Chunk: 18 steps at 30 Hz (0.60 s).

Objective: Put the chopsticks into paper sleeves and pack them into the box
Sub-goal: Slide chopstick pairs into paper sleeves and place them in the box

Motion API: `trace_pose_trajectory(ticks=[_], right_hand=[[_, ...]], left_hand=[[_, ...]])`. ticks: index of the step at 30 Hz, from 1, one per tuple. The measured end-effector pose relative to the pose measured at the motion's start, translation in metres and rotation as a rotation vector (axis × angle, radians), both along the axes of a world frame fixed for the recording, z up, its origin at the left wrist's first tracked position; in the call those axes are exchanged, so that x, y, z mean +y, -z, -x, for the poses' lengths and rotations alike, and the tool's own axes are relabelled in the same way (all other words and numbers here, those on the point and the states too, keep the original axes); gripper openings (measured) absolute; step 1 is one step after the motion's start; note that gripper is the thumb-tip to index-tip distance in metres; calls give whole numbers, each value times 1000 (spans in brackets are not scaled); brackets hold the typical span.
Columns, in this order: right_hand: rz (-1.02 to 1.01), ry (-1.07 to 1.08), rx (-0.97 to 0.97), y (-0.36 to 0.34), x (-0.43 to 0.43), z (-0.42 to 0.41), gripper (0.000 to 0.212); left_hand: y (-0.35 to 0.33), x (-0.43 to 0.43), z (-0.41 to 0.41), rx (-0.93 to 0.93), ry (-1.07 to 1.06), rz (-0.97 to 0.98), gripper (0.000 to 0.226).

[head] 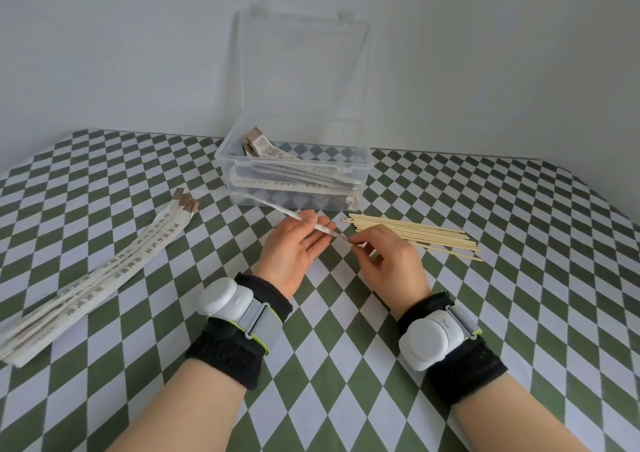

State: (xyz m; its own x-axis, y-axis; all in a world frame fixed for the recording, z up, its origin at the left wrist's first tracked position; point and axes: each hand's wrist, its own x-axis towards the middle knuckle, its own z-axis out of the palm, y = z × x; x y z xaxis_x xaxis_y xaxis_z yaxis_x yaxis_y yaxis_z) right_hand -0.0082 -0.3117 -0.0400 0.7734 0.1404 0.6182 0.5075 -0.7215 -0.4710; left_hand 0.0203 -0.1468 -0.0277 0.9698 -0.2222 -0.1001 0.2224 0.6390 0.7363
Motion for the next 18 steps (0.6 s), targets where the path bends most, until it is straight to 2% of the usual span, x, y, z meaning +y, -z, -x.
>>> trace_pose_trajectory(ticks=[3,5,9,13,18], right_hand=[[-161,-118,171,-3,2,1,13],[-332,-128,332,-6,3,2,5],[-582,-206,603,-11,3,3,21],[-684,-265,662,-17,1,4,22],[-707,-272,679,-20,0,4,21]], left_hand=[[1,3,-1,-15,-30,46,11],[0,4,-1,-21,-17,62,16],[-4,2,1,-34,34,77,18],[-7,1,3,-36,69,112,20],[-10,1,4,-38,103,127,21]])
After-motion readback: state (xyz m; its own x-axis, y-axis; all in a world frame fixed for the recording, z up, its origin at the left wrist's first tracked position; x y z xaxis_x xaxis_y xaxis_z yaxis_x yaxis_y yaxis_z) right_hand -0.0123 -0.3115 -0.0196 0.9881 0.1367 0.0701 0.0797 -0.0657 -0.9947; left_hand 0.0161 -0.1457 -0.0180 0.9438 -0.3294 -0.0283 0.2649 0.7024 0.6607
